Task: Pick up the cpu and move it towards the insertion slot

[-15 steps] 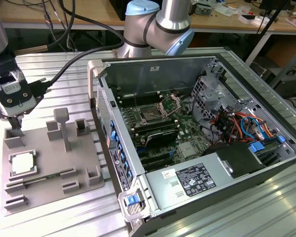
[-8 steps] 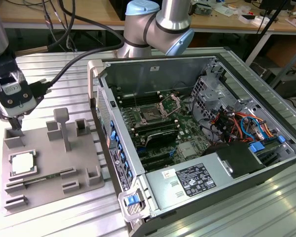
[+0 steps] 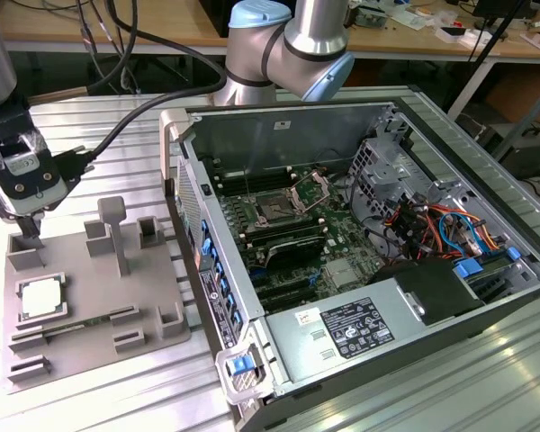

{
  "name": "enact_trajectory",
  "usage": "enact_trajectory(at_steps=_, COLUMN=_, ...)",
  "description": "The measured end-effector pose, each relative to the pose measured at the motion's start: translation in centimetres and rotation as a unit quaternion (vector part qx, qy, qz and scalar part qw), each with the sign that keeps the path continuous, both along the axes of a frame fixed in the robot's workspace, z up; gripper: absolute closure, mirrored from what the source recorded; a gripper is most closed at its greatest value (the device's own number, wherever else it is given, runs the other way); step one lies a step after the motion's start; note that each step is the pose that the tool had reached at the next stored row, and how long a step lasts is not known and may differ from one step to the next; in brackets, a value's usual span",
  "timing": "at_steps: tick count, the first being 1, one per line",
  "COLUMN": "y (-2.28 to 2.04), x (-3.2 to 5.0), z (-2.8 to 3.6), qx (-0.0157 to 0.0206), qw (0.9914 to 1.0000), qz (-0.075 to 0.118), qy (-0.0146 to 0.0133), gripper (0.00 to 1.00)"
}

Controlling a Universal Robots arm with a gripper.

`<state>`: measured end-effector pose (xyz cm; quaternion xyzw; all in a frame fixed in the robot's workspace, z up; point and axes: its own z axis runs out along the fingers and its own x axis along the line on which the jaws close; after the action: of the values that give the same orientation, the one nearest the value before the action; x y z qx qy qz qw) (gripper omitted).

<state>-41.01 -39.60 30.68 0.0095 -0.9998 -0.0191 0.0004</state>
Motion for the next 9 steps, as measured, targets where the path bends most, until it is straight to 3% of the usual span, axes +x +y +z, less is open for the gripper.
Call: enact_trajectory(at_steps=9, y=0.0, x=0.0, z=-0.15, qx=0.0, qw=1.0, qz=0.0, qy=0.0, gripper=0.89)
